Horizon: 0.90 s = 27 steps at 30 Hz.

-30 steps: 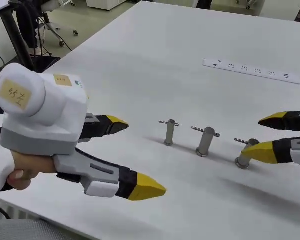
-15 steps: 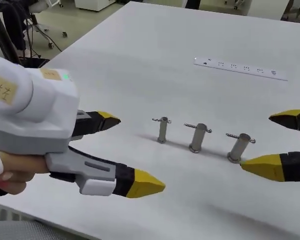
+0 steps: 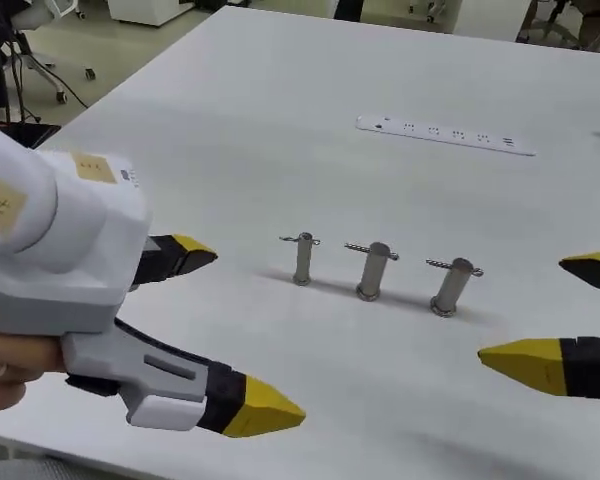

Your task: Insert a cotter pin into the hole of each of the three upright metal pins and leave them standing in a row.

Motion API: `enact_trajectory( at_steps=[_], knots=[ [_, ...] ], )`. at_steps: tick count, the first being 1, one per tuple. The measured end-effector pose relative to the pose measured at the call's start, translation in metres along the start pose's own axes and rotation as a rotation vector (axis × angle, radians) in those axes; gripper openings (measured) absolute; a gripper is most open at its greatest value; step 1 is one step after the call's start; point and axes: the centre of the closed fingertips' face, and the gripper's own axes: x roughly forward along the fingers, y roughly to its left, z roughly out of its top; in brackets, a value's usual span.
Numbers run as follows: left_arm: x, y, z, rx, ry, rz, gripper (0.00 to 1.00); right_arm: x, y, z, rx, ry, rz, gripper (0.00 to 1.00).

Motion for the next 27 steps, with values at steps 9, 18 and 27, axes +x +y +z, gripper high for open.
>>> enact_trajectory(
  at_steps=[9,18,27],
  knots=[
    [-0.004,0.004,-0.006,-0.079,-0.003,0.028,0.99,-0.003,0.015,-0.012,0.065,0.016,-0.023,0.97],
    [-0.008,0.001,-0.016,-0.113,0.015,0.04,0.99,-0.008,0.019,-0.007,0.136,-0.021,-0.107,0.97],
    [-0.013,-0.003,-0.006,-0.131,-0.021,0.073,0.99,-0.008,0.021,-0.008,0.156,-0.012,-0.13,0.98]
  ],
)
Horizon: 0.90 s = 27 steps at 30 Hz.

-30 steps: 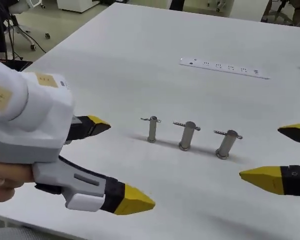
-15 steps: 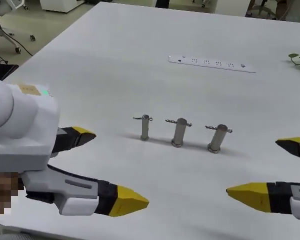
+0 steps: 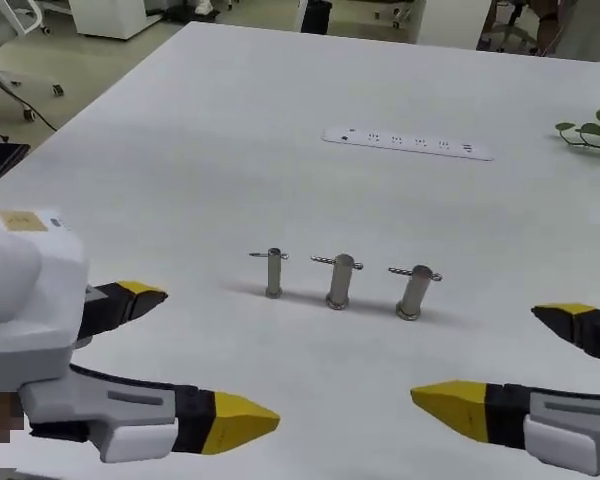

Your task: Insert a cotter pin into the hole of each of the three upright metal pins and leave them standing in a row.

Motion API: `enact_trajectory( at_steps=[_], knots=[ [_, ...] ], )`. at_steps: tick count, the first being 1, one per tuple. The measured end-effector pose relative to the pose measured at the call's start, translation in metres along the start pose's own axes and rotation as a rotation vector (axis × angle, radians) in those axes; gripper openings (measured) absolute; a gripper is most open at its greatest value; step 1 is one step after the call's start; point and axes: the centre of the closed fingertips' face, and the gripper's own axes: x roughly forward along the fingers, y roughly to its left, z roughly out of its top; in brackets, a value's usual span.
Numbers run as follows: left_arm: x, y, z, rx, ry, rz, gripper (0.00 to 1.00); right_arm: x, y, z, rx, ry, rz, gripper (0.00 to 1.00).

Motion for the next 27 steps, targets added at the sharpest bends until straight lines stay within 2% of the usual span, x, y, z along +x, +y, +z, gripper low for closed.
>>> enact_trajectory(
  at_steps=[3,5,8,14,20,24,27],
  knots=[
    [-0.001,0.001,-0.002,0.02,0.011,0.021,0.99,0.0,-0.003,-0.001,-0.006,0.008,-0.005,0.97],
    [-0.002,0.001,-0.002,0.007,0.009,0.034,0.99,-0.001,-0.005,-0.001,-0.004,0.013,-0.009,0.97],
    [-0.004,-0.002,0.001,0.007,0.006,0.036,0.99,-0.002,-0.005,0.0,0.0,0.017,-0.006,0.98],
    [-0.002,-0.003,-0.001,0.024,0.041,0.031,0.99,-0.007,-0.008,0.001,0.002,0.016,-0.012,0.97],
    [0.0,-0.003,0.002,0.009,0.031,0.031,0.99,-0.008,-0.017,-0.009,0.023,0.036,-0.041,0.98],
    [-0.002,-0.001,0.004,0.024,0.044,0.067,0.99,-0.008,-0.015,-0.011,0.027,0.048,-0.031,0.98],
    [-0.003,-0.005,0.003,0.022,0.047,0.055,0.99,-0.008,-0.014,-0.012,0.027,0.055,-0.022,0.98]
  ],
)
